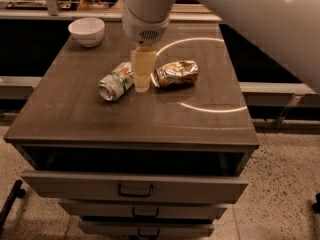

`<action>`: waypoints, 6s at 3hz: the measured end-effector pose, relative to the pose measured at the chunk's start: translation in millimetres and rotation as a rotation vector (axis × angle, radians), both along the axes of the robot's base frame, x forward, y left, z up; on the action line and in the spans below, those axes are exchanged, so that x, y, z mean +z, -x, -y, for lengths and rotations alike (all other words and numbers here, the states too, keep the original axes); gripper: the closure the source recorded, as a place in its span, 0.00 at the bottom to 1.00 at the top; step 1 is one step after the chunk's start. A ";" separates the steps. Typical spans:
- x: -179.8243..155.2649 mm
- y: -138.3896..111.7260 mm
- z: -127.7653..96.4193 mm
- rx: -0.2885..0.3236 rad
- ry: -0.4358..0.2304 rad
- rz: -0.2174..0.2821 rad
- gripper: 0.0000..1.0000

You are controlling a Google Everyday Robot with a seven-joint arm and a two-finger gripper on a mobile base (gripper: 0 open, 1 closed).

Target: Place 7up can into white bowl

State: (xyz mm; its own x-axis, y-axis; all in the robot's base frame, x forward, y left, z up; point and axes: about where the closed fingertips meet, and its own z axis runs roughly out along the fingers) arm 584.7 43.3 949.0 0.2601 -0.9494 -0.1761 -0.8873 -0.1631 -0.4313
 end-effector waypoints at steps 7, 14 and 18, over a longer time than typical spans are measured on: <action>-91.0 -63.0 -33.4 0.194 0.319 0.004 0.32; -22.6 -122.3 -27.5 0.075 0.039 0.127 1.00; 73.2 -247.1 -41.0 -0.248 -0.208 0.554 1.00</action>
Offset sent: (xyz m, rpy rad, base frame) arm 0.0076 0.0163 -0.0184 -0.0116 -0.0077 0.0398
